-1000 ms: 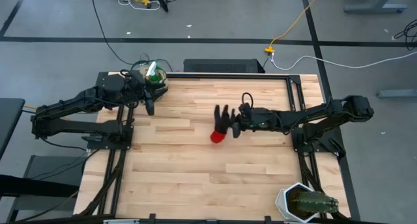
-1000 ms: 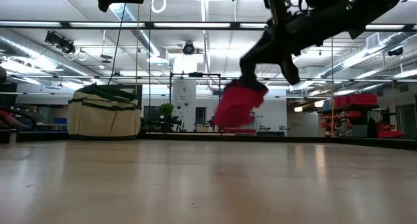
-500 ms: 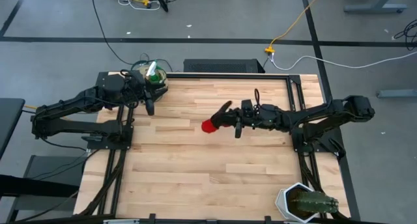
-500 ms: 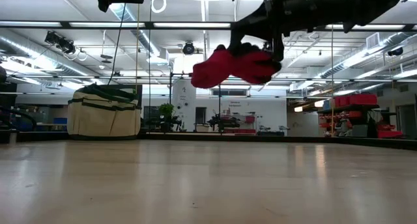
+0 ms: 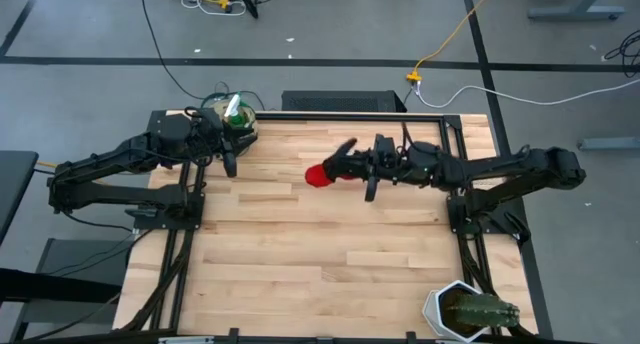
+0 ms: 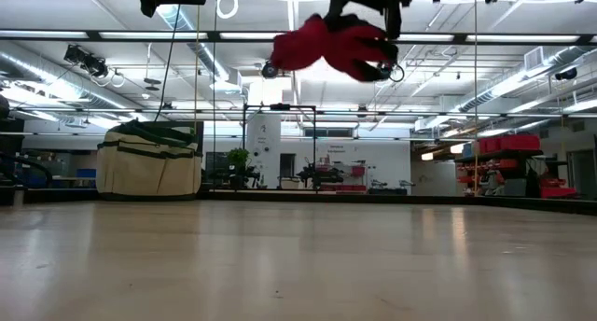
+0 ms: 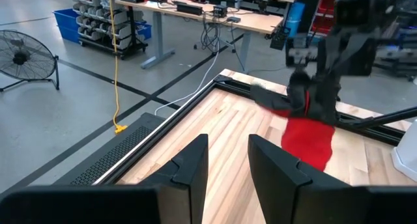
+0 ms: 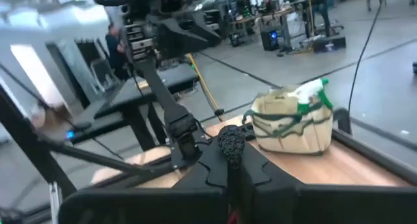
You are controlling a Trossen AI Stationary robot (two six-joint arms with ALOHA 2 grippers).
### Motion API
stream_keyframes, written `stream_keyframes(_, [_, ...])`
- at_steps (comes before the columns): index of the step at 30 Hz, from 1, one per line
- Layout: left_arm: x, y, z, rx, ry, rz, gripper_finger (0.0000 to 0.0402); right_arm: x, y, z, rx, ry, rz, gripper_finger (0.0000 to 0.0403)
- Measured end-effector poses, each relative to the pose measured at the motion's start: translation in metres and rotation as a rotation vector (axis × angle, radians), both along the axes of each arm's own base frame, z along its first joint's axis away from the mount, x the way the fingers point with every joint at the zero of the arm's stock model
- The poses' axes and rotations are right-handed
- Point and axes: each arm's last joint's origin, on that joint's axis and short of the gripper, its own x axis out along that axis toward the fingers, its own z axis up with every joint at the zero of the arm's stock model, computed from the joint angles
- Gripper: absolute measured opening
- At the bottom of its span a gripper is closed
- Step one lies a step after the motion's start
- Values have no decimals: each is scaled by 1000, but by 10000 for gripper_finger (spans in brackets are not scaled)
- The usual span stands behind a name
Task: Pick & Place Garden tools in Gardening bag
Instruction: Put the red gloves into the gardening bag
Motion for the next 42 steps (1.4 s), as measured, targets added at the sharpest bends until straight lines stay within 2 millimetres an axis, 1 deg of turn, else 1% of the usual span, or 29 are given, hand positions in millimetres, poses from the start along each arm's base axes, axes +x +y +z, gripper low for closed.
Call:
stream_keyframes(3, [0,0,0,0,0,0,115,3,-3,22,-48,35,12,2])
stream_keyframes(6, [0,0,0,1,-3,0,115,3,-5,40,-91,54,5,2])
stream_keyframes(9, [0,0,1,1,-5,0,115,3,-7,58,-132,31,25,2])
stream_keyframes(11, [0,0,1,2,-8,0,115,2,-8,67,-145,5,51,2])
stream_keyframes(15, [0,0,1,3,-11,0,115,1,-10,76,-148,-20,79,2])
stream_keyframes(20, [1,0,3,8,-33,-1,115,1,-11,82,-161,-34,80,2])
stream_keyframes(26, [1,0,4,7,-42,-1,115,1,-11,82,-170,-34,96,2])
stream_keyframes(35, [2,-1,8,-13,-95,-53,115,1,-8,82,-302,-33,202,2])
stream_keyframes(42, [10,0,9,-23,-121,-71,115,1,-7,82,-348,-34,218,2])
